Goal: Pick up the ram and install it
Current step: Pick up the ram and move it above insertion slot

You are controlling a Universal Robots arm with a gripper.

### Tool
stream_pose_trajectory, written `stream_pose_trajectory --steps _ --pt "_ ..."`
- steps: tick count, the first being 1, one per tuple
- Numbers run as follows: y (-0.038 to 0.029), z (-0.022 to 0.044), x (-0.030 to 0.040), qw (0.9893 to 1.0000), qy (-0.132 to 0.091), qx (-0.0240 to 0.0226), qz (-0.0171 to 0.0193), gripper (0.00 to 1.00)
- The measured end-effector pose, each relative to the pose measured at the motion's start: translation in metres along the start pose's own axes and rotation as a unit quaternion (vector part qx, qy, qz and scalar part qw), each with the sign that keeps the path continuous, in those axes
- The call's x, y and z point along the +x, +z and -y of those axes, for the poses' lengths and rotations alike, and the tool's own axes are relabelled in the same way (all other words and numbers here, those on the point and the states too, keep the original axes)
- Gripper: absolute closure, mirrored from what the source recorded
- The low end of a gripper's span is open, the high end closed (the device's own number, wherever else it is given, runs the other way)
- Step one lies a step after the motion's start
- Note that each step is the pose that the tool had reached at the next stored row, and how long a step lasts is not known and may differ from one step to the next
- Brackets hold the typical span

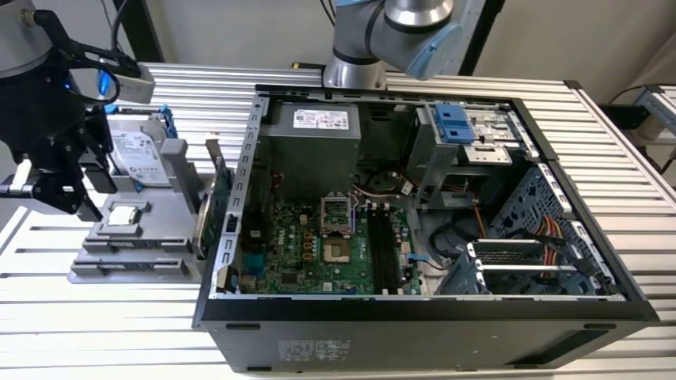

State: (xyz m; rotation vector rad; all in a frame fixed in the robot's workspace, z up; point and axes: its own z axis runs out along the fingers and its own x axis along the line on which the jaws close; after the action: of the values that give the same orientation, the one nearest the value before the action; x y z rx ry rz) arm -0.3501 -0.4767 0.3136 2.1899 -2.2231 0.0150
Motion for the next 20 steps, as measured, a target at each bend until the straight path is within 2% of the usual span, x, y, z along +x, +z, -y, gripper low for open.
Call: stream_pose_trajectory --steps 20 --pt "0.0045 0.0000 -0.0011 1.0000 0.000 0.0001 -0.0002 0.00"
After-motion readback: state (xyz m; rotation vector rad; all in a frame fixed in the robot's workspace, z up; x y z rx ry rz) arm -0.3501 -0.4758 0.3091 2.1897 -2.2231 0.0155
